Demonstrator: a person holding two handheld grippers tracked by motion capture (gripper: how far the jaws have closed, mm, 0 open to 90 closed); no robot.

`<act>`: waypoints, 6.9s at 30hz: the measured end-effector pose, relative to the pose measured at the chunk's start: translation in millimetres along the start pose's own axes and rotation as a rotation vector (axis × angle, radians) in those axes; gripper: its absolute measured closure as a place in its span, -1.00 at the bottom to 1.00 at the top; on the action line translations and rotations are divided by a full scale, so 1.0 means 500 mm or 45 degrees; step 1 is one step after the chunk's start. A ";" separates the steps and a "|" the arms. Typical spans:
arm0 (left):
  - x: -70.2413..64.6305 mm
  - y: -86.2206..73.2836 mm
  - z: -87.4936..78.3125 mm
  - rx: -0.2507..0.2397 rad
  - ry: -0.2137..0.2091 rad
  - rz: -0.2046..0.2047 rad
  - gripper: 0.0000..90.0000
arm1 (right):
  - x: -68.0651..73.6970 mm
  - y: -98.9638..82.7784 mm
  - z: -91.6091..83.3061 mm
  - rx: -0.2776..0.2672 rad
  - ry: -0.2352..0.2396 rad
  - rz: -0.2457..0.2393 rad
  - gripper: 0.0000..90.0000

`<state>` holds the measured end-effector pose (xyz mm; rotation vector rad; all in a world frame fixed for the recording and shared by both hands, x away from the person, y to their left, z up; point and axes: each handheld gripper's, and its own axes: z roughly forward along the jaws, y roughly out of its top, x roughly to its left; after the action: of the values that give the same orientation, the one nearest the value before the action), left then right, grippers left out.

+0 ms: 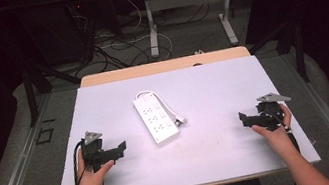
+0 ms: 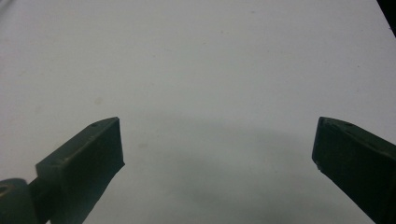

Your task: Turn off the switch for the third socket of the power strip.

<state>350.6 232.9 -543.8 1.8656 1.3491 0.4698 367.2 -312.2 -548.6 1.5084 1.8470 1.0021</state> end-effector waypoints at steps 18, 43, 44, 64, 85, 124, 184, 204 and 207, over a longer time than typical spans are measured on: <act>-0.016 0.002 -0.001 -0.007 0.010 0.075 -0.99 | 0.009 -0.003 -0.019 0.002 0.029 -0.026 -0.96; -0.078 0.008 0.002 0.038 -0.035 0.213 -0.83 | 0.028 -0.005 -0.018 0.002 0.067 -0.067 -0.90; -0.081 0.008 0.003 0.031 -0.038 0.213 -0.81 | 0.029 -0.006 -0.019 0.004 0.068 -0.062 -0.90; -0.140 0.006 0.018 0.051 -0.145 0.283 -0.65 | 0.039 -0.008 -0.019 0.010 0.090 -0.082 -0.85; -0.183 0.036 0.033 0.087 -0.192 0.334 -0.47 | 0.045 -0.010 -0.019 0.016 0.097 -0.094 -0.85; -0.204 0.154 0.066 0.132 -0.208 0.311 -0.34 | 0.047 -0.013 -0.018 0.033 0.106 -0.100 -0.85; -0.264 0.219 0.176 0.428 -0.318 0.234 0.90 | 0.044 -0.016 -0.013 0.053 0.125 -0.083 -0.84; -0.265 0.210 0.206 0.479 -0.315 0.200 0.99 | 0.043 -0.016 -0.014 0.051 0.125 -0.086 -0.83; -0.267 0.207 0.209 0.489 -0.311 0.190 0.99 | 0.043 -0.016 -0.014 0.052 0.122 -0.087 -0.83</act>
<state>437.9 57.3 -512.9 2.2629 1.2004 0.0484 352.4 -293.4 -550.0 1.4334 1.9833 1.0266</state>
